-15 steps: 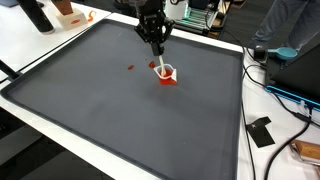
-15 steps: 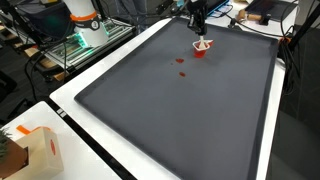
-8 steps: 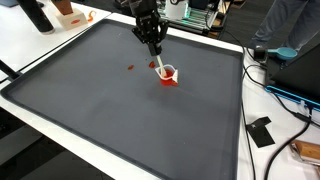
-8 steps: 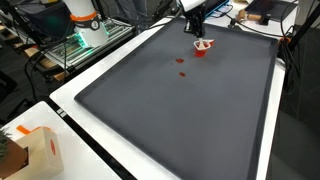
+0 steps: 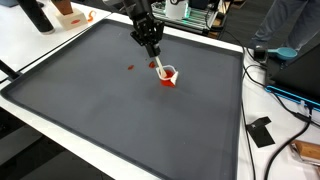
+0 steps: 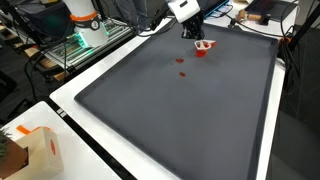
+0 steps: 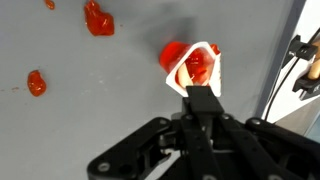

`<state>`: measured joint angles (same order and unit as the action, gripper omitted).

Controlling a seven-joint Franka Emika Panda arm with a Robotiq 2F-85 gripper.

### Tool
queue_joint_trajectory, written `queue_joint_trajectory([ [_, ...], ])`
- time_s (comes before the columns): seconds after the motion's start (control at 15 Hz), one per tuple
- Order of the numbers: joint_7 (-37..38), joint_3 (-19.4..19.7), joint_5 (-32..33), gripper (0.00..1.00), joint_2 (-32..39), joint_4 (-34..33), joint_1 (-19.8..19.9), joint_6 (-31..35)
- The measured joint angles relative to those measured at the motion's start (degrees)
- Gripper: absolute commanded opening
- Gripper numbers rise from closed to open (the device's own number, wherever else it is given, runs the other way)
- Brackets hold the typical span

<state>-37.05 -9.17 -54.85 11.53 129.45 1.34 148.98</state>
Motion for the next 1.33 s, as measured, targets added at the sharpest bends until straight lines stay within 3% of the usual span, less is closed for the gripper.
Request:
queue_joint_trajectory([
  [0.47,-7.28,1.54,-7.97,0.03,0.51,-0.03,0.53,-4.52],
  [1.33,-12.16,5.06,-16.02,0.03,3.08,-0.56,1.14,-12.98],
])
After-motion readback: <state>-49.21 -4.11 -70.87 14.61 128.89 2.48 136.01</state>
